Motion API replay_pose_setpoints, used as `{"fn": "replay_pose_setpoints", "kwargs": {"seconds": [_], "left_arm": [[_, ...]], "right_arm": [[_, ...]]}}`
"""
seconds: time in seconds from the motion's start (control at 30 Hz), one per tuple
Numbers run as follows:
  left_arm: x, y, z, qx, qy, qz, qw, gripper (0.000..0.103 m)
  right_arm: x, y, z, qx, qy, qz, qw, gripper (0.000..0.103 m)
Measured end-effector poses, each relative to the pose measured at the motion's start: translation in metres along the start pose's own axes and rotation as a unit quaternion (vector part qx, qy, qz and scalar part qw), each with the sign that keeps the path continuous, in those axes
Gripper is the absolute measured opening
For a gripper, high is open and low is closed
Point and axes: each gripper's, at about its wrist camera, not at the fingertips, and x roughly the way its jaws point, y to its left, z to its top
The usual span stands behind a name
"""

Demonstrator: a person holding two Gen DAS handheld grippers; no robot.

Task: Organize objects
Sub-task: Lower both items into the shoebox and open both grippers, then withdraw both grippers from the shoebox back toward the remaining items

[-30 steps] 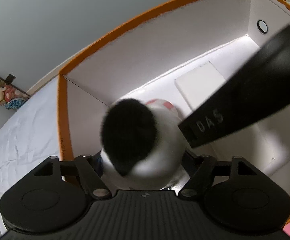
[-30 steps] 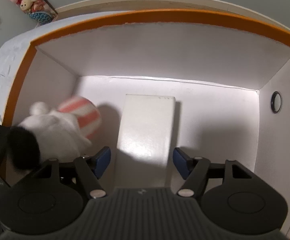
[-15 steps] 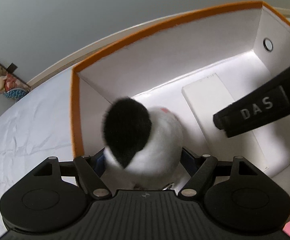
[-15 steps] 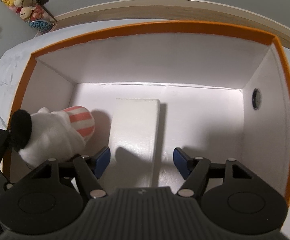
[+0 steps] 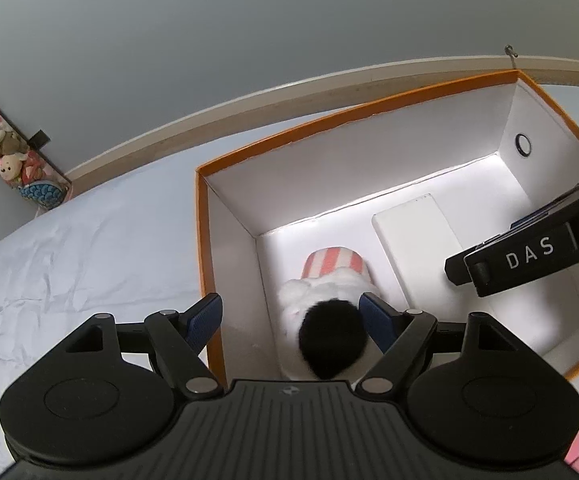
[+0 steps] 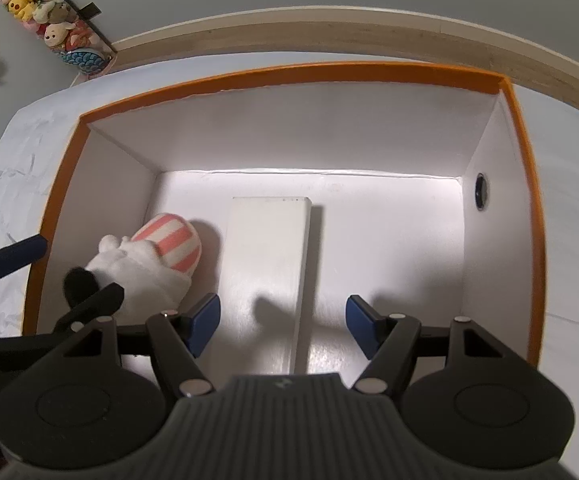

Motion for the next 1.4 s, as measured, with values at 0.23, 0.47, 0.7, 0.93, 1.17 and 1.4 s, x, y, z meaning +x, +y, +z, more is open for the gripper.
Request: {"fn": "replay_pose_setpoints", "kwargs": {"seconds": [0.23, 0.47, 0.7, 0.93, 1.17, 1.4], "left_arm": [[-0.016, -0.004, 0.004, -0.001, -0.017, 0.005, 0.9998, 0.091], [-0.048, 0.004, -0.005, -0.015, -0.053, 0.004, 0.9985, 0.091], [-0.082, 0.006, -0.035, -0.034, -0.087, -0.013, 0.9955, 0.091], [-0.104, -0.001, -0.071, -0.061, -0.119, -0.033, 0.9905, 0.091], [-0.100, -0.015, -0.122, -0.112, -0.146, -0.077, 0.9798, 0.090], [-0.096, -0.030, -0.165, -0.158, -0.163, -0.086, 0.9701, 0.090]], "right_arm": [[-0.025, 0.010, -0.013, -0.033, -0.035, -0.005, 0.999, 0.073], [-0.067, 0.016, -0.040, -0.076, -0.102, -0.016, 0.992, 0.075], [-0.104, 0.015, -0.086, -0.107, -0.163, -0.019, 0.981, 0.076], [-0.119, 0.011, -0.134, -0.118, -0.204, -0.027, 0.971, 0.081], [-0.111, 0.008, -0.174, -0.126, -0.214, -0.027, 0.968, 0.081], [-0.094, 0.000, -0.202, -0.121, -0.222, -0.025, 0.967, 0.085]]}}
